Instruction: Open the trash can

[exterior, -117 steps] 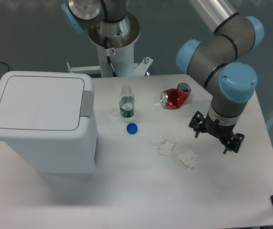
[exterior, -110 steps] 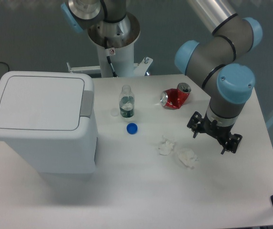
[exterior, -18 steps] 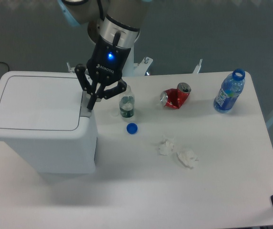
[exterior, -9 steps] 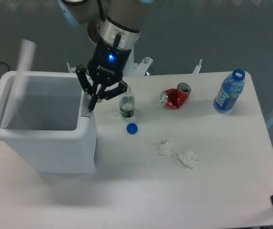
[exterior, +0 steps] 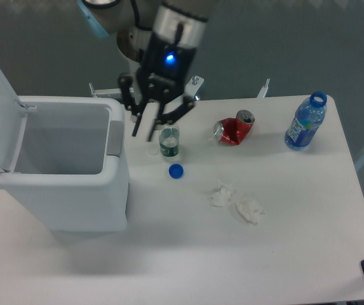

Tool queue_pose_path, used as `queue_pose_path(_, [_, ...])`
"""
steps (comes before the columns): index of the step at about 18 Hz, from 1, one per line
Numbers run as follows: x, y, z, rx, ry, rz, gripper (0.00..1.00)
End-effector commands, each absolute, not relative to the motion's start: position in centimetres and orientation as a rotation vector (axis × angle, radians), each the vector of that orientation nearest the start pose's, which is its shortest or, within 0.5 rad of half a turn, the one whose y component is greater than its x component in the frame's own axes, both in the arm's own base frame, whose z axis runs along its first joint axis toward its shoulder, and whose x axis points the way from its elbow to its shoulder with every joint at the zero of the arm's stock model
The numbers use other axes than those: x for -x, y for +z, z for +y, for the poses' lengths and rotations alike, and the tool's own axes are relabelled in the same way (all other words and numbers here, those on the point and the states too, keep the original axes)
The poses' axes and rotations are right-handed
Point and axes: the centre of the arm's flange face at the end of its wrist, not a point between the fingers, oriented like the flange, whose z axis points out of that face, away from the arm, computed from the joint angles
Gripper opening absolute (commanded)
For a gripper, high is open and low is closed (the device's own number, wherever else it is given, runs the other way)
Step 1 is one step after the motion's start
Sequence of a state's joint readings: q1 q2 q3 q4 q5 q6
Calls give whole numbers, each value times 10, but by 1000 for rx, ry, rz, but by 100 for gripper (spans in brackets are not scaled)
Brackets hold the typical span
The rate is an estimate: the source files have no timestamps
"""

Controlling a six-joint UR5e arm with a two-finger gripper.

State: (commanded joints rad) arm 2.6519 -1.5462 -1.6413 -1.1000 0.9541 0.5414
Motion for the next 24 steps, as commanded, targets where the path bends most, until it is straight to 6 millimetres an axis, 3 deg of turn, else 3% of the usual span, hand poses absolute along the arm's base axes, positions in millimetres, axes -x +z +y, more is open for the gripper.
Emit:
queue_pose_path(1, [375,528,399,2367,-118,-480,100])
queue_pose_path(2, [398,508,398,2398,-82,-455,100])
queue_pose_path(4, [433,493,372,2497,85,-394,100])
queue_pose_path(8, [497,443,339,2689,236,-102,100])
queue_pose_path(12, [550,402,348,2852,295,125,100])
queue_pose_path(16, [573,344,375,2970,239,170,100])
queue_pose_path(19, [588,322,377,3033,235,250,100])
queue_pose_path(24, [586,307,375,3080,182,297,100])
